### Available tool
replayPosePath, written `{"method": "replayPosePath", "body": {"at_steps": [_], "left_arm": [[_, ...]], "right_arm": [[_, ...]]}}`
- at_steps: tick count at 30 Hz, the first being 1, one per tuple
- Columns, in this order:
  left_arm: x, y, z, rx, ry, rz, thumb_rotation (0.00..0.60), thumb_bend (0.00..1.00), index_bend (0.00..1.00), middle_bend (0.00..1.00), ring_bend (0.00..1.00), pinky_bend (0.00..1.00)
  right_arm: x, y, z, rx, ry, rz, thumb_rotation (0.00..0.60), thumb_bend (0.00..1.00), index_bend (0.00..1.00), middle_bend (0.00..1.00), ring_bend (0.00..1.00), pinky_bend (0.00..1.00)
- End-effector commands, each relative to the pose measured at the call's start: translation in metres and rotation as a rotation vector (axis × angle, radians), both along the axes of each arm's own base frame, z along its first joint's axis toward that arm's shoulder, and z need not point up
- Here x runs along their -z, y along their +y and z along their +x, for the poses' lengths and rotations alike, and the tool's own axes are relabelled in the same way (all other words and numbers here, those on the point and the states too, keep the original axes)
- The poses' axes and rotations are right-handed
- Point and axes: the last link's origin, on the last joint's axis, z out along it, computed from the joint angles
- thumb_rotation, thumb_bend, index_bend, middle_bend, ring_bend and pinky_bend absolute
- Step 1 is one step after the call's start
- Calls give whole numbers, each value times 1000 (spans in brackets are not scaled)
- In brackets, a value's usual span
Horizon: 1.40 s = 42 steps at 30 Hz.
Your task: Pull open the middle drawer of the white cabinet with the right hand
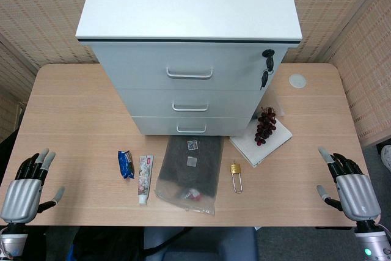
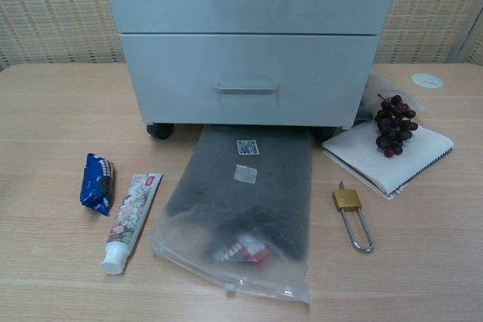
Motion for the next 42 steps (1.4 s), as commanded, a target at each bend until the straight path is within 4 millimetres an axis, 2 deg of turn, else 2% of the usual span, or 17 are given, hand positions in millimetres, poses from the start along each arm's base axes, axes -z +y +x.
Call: {"method": "replayPosePath", "body": {"at_steps": [1,12,16,21,24,26,31,34,42], "left_arm": [[0,0,0,0,0,2,600,312,26,0,0,93],[-1,1,0,4,1,5,600,312,26,0,0,93],[-1,2,1,10,1,3,600,312,26,0,0,93],[0,4,4,21,-2,6,600,312,26,0,0,93],[0,5,5,26,-3,0,600,312,26,0,0,93],[0,6,7,34,-2,-1,600,312,26,0,0,93],[-4,7,8,42,6,2,600,312,26,0,0,93],[-4,6,8,40,4,1,600,312,26,0,0,93],[-4,6,7,38,4,1,600,312,26,0,0,93]], "right_arm": [[1,0,0,0,2,3,600,282,0,207,144,191],[-1,0,4,-15,1,-1,600,282,0,207,144,191],[-5,-7,12,-50,20,-20,600,283,0,222,147,191],[-10,-29,42,-170,67,-50,600,282,0,308,230,220],[-9,-45,67,-227,89,-28,600,282,0,399,335,310],[-5,-56,85,-263,85,3,600,282,6,480,425,395],[5,-80,126,-338,109,60,600,282,66,664,651,683],[10,-93,146,-370,111,78,600,285,86,751,750,774],[30,-125,196,-428,142,139,600,323,88,812,827,824]]}}
